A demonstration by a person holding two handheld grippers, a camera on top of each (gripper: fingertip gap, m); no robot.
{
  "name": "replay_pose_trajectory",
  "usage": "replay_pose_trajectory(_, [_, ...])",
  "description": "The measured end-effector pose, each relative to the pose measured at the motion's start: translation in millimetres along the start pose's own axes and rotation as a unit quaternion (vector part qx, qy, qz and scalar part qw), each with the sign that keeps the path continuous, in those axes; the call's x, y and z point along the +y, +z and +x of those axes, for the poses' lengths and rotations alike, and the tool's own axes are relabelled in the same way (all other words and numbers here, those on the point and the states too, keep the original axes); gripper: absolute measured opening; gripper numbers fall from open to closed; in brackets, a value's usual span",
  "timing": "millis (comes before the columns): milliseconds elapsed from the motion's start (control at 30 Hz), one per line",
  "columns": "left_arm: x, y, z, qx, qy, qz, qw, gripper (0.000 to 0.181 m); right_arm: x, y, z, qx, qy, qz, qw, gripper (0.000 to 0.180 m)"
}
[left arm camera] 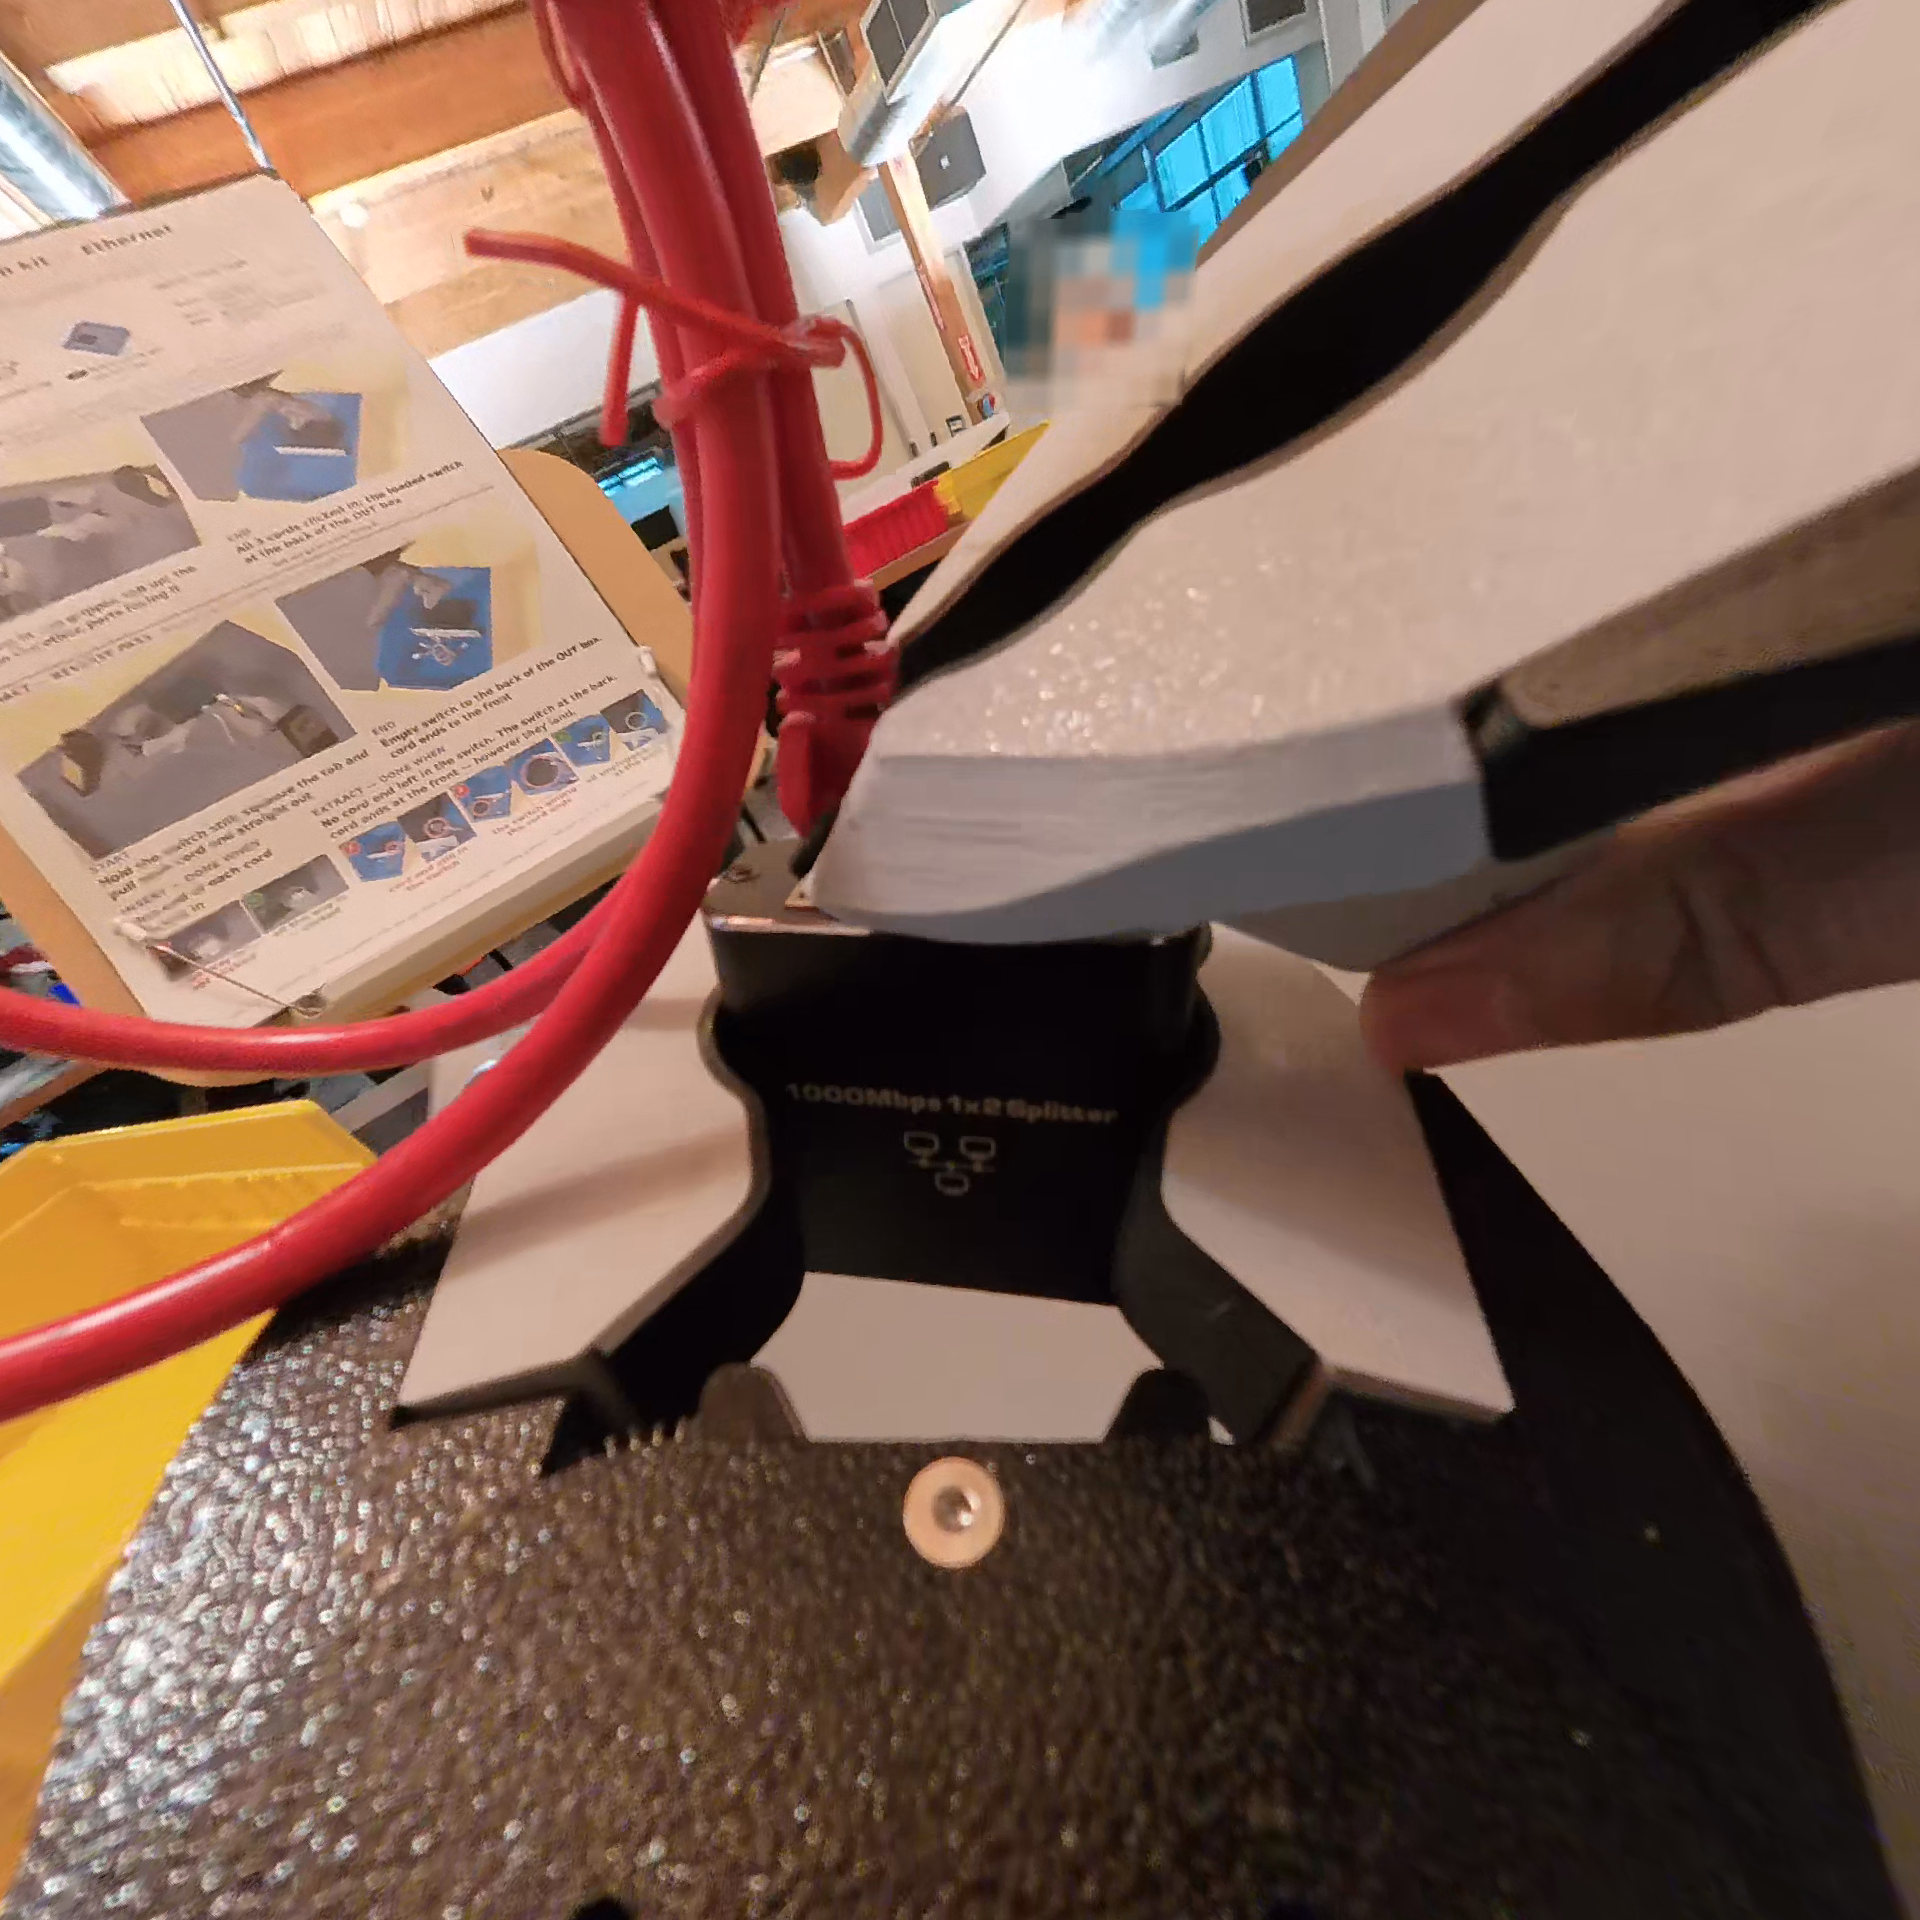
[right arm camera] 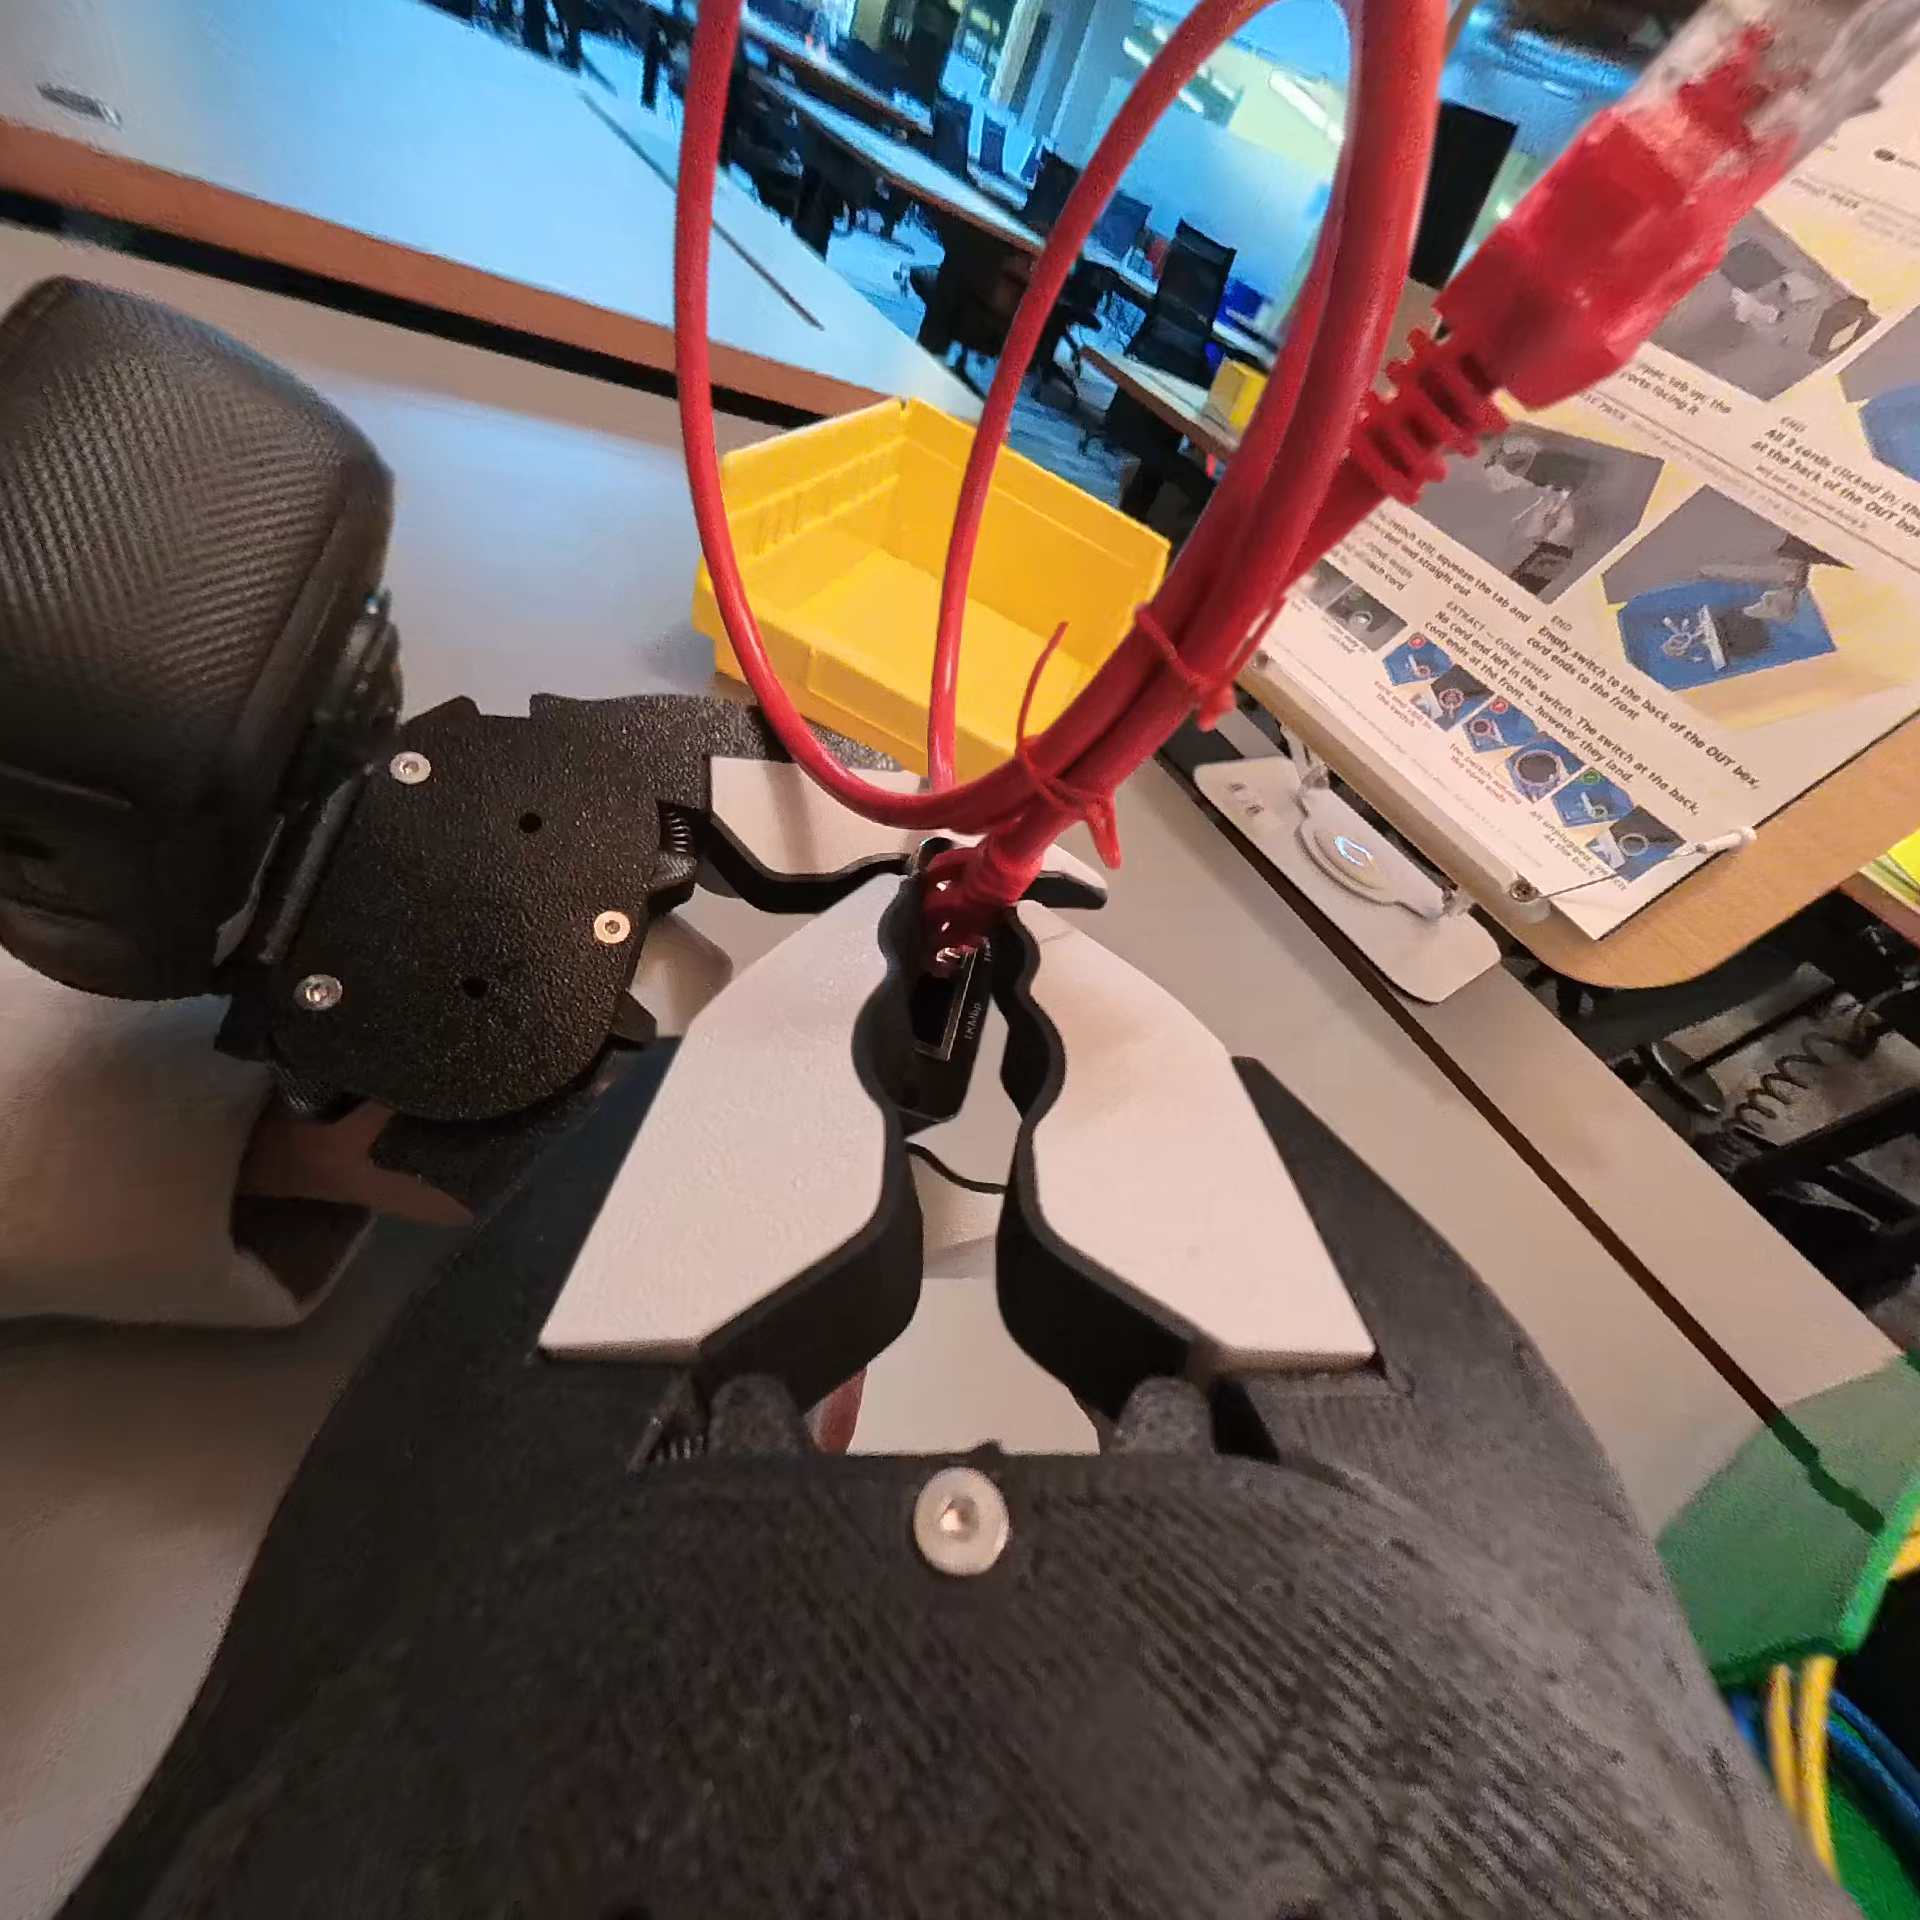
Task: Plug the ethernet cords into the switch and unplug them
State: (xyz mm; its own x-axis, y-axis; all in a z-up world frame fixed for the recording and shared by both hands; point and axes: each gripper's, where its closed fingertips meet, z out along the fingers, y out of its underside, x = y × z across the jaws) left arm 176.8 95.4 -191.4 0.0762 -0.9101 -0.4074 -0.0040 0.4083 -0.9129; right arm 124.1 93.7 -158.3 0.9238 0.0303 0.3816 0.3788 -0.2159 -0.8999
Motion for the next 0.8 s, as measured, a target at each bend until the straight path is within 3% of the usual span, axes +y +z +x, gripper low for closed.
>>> replay_pose_trajectory(600, [3, 1, 8, 0.040, -0.014, -0.006, 0.999, 0.078, 5, -1, 2, 0.008, -0.035, -0.019, 0.999, 0.014])
replay_pose_trajectory(800, [14, 6, 5, 0.021, 0.022, -0.042, 0.999, 0.078, 13, 3, 5, -0.038, 0.096, 0.032, 0.994, 0.016])
